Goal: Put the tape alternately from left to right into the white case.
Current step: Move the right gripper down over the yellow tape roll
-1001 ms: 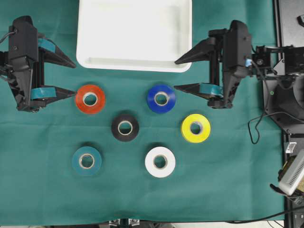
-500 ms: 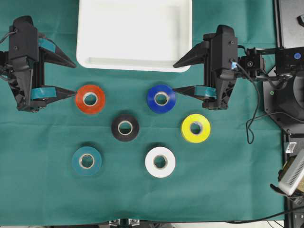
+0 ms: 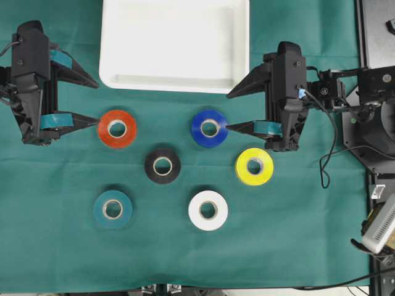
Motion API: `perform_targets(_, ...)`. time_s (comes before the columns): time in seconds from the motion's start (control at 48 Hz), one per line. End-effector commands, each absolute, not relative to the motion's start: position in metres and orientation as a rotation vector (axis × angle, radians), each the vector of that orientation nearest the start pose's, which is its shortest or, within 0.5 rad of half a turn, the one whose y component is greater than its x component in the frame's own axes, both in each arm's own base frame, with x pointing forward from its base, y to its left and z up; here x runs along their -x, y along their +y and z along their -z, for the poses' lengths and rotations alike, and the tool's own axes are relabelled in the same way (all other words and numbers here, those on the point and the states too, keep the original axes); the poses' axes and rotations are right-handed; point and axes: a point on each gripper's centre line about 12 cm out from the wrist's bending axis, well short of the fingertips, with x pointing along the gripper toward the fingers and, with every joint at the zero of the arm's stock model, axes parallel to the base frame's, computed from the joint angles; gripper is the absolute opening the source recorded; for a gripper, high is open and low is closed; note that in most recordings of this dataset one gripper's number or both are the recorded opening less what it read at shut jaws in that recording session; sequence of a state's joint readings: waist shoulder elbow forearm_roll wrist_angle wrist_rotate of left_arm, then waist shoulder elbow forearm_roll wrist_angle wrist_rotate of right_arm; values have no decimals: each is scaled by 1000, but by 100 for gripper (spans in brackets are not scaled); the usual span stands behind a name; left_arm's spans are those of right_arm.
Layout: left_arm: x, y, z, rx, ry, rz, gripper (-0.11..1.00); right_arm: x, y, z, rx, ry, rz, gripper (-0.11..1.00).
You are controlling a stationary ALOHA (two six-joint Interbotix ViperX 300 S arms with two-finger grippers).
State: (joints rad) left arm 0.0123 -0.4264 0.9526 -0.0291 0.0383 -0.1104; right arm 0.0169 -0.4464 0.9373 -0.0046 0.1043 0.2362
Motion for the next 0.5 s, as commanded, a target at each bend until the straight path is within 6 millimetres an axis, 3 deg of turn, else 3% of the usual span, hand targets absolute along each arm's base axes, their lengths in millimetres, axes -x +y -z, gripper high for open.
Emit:
perform_targets(0.0,-293,4,-219,136,535,-49,75,-290,8,-224,-246,572,50,82)
perform_targets(0.48,-292,4,-219,136,537,-49,75,-283,27,-214,-289,681,21,76)
